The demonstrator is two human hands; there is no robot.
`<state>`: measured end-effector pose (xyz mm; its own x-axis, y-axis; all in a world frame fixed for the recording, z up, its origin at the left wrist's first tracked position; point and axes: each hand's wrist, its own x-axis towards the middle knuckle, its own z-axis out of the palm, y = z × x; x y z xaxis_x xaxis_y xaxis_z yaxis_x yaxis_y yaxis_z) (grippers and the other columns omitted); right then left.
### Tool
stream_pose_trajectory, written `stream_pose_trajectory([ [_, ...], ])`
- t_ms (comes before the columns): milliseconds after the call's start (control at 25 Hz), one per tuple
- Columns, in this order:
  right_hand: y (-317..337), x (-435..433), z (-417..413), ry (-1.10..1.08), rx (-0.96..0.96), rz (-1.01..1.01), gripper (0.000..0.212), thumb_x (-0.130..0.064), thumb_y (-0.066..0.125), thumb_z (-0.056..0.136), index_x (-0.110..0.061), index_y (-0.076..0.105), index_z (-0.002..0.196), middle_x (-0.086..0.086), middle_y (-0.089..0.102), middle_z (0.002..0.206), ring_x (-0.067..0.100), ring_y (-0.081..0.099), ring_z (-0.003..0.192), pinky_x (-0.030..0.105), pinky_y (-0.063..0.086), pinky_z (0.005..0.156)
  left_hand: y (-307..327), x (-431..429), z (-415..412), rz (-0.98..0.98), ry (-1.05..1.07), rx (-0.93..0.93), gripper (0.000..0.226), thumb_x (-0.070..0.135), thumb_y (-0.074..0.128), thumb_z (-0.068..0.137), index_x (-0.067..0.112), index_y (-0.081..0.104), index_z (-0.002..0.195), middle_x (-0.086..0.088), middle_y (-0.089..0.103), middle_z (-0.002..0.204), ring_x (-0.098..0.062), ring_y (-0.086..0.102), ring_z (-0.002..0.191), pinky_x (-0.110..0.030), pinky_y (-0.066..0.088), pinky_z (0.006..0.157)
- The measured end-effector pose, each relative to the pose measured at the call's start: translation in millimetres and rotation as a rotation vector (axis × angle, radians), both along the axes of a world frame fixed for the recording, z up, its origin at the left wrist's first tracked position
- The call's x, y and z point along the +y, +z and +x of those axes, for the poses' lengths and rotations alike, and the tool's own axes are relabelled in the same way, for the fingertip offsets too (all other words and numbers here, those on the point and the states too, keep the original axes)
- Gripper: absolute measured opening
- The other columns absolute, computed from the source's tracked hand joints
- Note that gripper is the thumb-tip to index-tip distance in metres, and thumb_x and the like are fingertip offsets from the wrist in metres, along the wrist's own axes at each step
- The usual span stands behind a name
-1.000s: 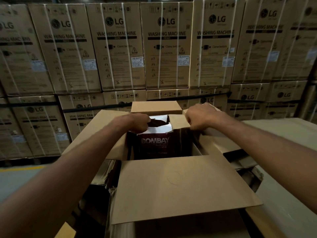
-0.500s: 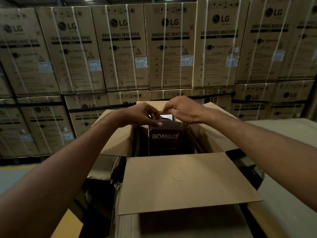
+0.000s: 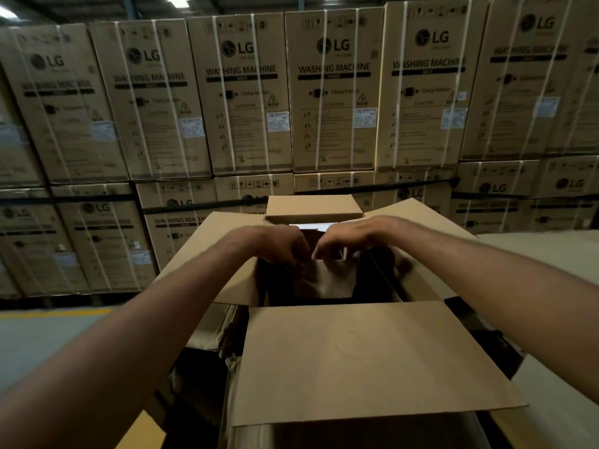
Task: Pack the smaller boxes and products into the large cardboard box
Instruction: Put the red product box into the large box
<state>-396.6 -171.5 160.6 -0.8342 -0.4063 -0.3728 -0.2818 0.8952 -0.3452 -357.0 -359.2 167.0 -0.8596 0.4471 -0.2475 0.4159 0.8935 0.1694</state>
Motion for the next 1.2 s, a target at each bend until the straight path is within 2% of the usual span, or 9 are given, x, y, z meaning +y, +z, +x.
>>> stream_pose_trajectory([
  [120, -4.7, -11.3, -14.9, 0.111, 0.225, 0.117, 0.044, -0.033, 0.057, 0.099, -0.017, 0.058, 0.139, 0.008, 0.06, 0.135, 0.027, 0.06, 0.118, 0.042, 0.051, 0.1, 1.8, 2.3, -2.7, -0.018, -0.041, -0.059, 0.032, 0.023, 0.066, 0.096, 0.022, 0.066, 0.128, 0.003, 0.064, 0.127, -0.016, 0.057, 0.119, -0.034, 0.048, 0.099],
  [280, -5.8, -14.3, -35.0, 0.113, 0.716, 0.172, 0.083, -0.021, 0.071, 0.085, -0.028, 0.031, 0.157, 0.004, 0.036, 0.15, 0.025, 0.046, 0.129, 0.038, 0.05, 0.096, 5.8, 1.1, -5.4, -0.025, -0.003, -0.165, 0.029, 0.026, 0.069, 0.094, 0.023, 0.069, 0.124, 0.005, 0.067, 0.125, -0.015, 0.058, 0.12, -0.037, 0.046, 0.103],
  [400, -14.7, -7.8, -50.1, 0.091, 0.62, 0.311, 0.088, -0.027, 0.076, 0.084, -0.027, 0.029, 0.159, 0.003, 0.028, 0.16, 0.026, 0.033, 0.141, 0.045, 0.04, 0.111, 7.8, -0.4, -6.1, -0.023, -0.02, -0.191, 0.024, 0.028, 0.068, 0.095, 0.025, 0.071, 0.119, 0.008, 0.069, 0.121, -0.013, 0.059, 0.119, -0.035, 0.045, 0.103],
  [480, -17.1, -4.5, -49.2, 0.065, 0.54, 0.231, 0.081, -0.019, 0.074, 0.087, -0.026, 0.034, 0.158, 0.002, 0.034, 0.157, 0.025, 0.034, 0.139, 0.043, 0.04, 0.111, 9.8, 1.9, -4.5, -0.021, -0.031, -0.189, 0.023, 0.029, 0.067, 0.096, 0.025, 0.072, 0.118, 0.009, 0.069, 0.118, -0.011, 0.058, 0.116, -0.031, 0.046, 0.098],
  [640, -5.9, -2.5, -42.5, 0.062, 0.626, 0.035, 0.046, 0.0, 0.063, 0.091, -0.021, 0.063, 0.132, 0.002, 0.062, 0.125, 0.015, 0.062, 0.097, 0.03, 0.06, 0.072, 18.3, 7.2, -0.4, -0.089, -0.052, -0.242, 0.017, 0.031, 0.069, 0.094, 0.029, 0.075, 0.11, 0.007, 0.071, 0.117, -0.011, 0.059, 0.114, -0.031, 0.048, 0.095],
  [800, -11.3, 6.0, -46.8, 0.04, 0.57, 0.049, 0.041, 0.003, 0.057, 0.094, -0.02, 0.066, 0.126, 0.0, 0.064, 0.112, 0.015, 0.062, 0.092, 0.025, 0.054, 0.063, 17.1, 13.5, 0.8, -0.078, -0.09, -0.215, 0.014, 0.028, 0.07, 0.094, 0.029, 0.076, 0.106, 0.006, 0.074, 0.11, -0.014, 0.064, 0.111, -0.045, 0.05, 0.104],
  [920, -14.1, 10.6, -54.4, 0.014, 0.499, 0.002, 0.045, 0.004, 0.053, 0.094, -0.02, 0.065, 0.13, -0.002, 0.061, 0.112, 0.021, 0.061, 0.108, 0.026, 0.05, 0.074, 14.9, 14.0, -4.1, -0.037, -0.093, -0.187, 0.014, 0.028, 0.071, 0.093, 0.028, 0.076, 0.106, 0.008, 0.075, 0.107, -0.013, 0.066, 0.108, -0.042, 0.052, 0.101],
  [1040, -22.3, 9.2, -54.5, -0.044, 0.448, 0.032, 0.053, -0.005, 0.054, 0.096, -0.025, 0.053, 0.145, 0.005, 0.058, 0.133, 0.025, 0.055, 0.122, 0.04, 0.052, 0.096, 3.5, 6.4, -11.1, 0.105, -0.065, -0.155, 0.018, 0.029, 0.071, 0.093, 0.026, 0.075, 0.111, 0.009, 0.073, 0.112, -0.006, 0.064, 0.108, -0.034, 0.051, 0.098],
  [1200, -25.0, 8.5, -46.2, -0.197, 0.624, 0.091, 0.065, -0.018, 0.066, 0.09, -0.021, 0.042, 0.151, 0.01, 0.043, 0.146, 0.029, 0.044, 0.131, 0.044, 0.049, 0.103, -3.0, -5.6, -10.3, 0.254, 0.012, -0.077, 0.036, 0.039, 0.065, 0.096, 0.02, 0.068, 0.127, 0.008, 0.061, 0.124, -0.007, 0.057, 0.109, -0.027, 0.05, 0.083],
])
